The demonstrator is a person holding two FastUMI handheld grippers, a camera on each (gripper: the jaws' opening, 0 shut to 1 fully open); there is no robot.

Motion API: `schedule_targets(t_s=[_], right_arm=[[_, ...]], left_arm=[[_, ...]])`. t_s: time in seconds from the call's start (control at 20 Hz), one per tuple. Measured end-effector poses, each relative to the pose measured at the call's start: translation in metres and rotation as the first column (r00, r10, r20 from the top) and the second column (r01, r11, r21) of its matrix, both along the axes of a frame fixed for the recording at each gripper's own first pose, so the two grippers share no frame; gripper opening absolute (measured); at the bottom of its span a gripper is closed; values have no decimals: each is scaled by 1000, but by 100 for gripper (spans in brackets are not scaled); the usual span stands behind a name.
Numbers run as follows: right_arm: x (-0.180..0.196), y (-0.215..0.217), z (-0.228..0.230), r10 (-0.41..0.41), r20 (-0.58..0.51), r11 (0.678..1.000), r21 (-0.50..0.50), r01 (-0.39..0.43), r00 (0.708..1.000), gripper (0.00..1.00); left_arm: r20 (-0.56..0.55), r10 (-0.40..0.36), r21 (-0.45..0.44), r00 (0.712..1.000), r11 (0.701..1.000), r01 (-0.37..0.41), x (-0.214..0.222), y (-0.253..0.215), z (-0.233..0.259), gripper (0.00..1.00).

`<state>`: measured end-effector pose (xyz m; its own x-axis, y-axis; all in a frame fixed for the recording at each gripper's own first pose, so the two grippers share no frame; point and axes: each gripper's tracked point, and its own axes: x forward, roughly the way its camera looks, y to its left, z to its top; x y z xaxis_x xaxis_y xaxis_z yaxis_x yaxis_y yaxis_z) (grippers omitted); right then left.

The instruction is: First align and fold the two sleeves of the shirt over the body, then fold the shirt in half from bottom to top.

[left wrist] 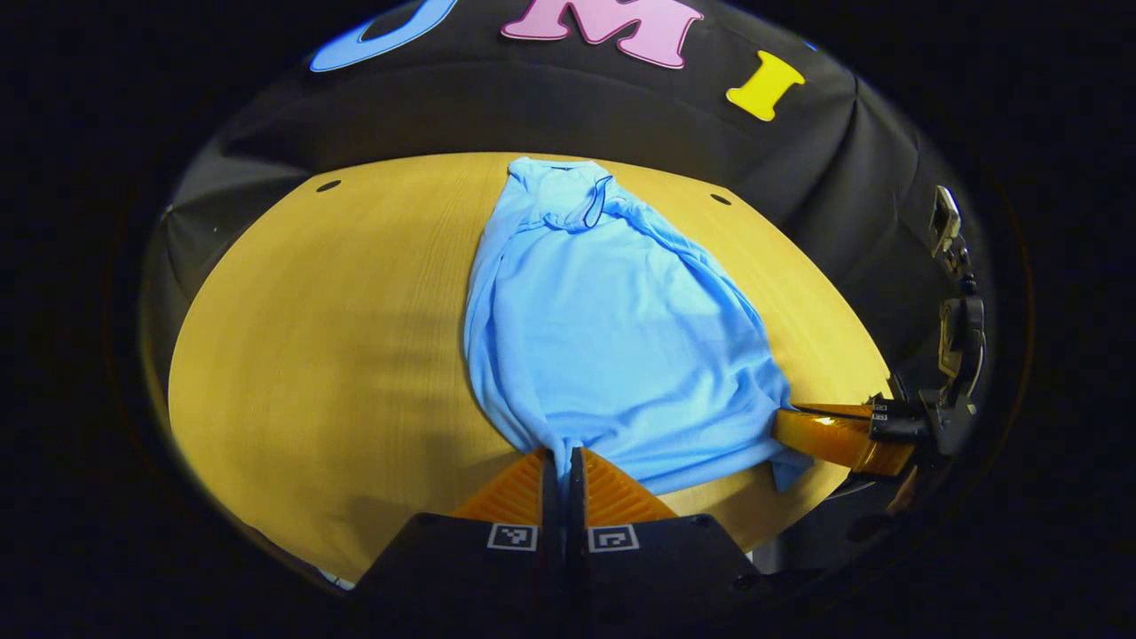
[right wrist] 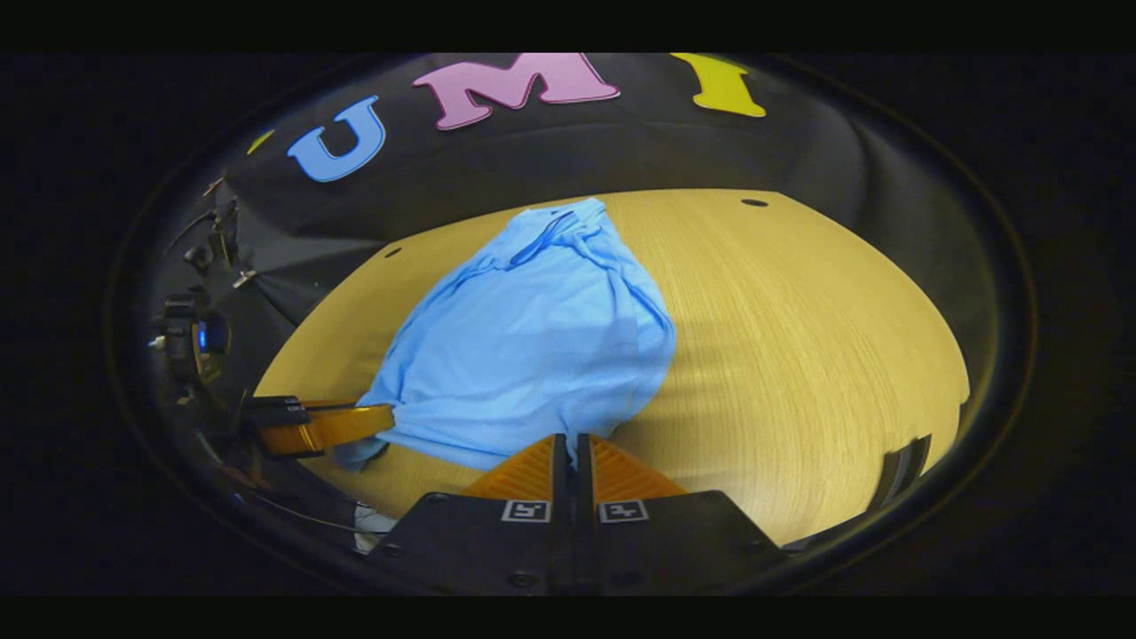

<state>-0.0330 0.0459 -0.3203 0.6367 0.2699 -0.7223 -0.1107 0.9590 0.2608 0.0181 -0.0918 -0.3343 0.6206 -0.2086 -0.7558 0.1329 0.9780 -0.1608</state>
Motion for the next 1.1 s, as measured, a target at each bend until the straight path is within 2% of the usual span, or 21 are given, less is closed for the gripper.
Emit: schedule_targets(t_s=[0.05,0.1,0.15,0.2,0.35,0.5,0.55,0.6,0.65,0.7,0.75,0.8,0.85,0.95,1.0,1.05,1.1], right_arm=[[8,1,7,5,17,1000,-2,-5,1000,0],[17,3,15,12,34,1000,-5,-12,999,5],[26,5,22,19,52,1000,-3,-19,998,0],[38,7,28,25,66,1000,-2,-25,997,10],[77,11,48,17,115,1000,22,-20,993,0],[123,8,74,14,183,999,29,-20,983,0],[140,8,80,14,205,999,29,-21,979,5],[157,6,86,15,227,999,29,-22,974,5],[175,5,93,17,249,999,26,-24,968,5],[191,5,97,17,270,999,26,-25,963,0],[208,5,102,17,288,999,28,-26,958,0],[226,5,107,17,308,999,29,-28,951,5],[244,5,113,17,327,999,28,-28,945,0],[278,5,123,19,362,999,28,-31,932,0],[296,6,128,20,384,999,27,-33,923,5],[315,7,132,22,406,999,23,-34,914,5],[333,9,134,27,421,999,18,-38,906,0]], left_arm=[[-5,5,-10,1000,1000,-5,2,-2,6,6],[-5,4,-15,1000,1000,-4,3,-3,13,6],[-2,-1,-16,1000,1000,1,6,-5,21,6],[5,-7,-23,1000,1000,7,11,-8,29,6],[44,1,-69,999,998,2,39,-14,63,6],[95,24,-105,995,994,-14,81,-15,96,6],[112,23,-108,993,994,-11,96,-16,106,6],[135,22,-106,991,994,-8,113,-15,116,6],[162,19,-102,987,995,-2,131,-15,125,6],[185,19,-95,983,995,-1,149,-14,133,6],[202,20,-97,979,995,-1,166,-13,141,11],[217,28,-102,976,995,-6,183,-12,149,6],[234,39,-110,972,994,-13,201,-10,155,6],[268,48,-112,962,994,-19,234,-6,167,6],[285,46,-102,957,995,-18,251,-2,171,6],[301,41,-92,953,996,-14,269,0,175,6],[314,38,-85,949,996,-12,286,2,178,1]])
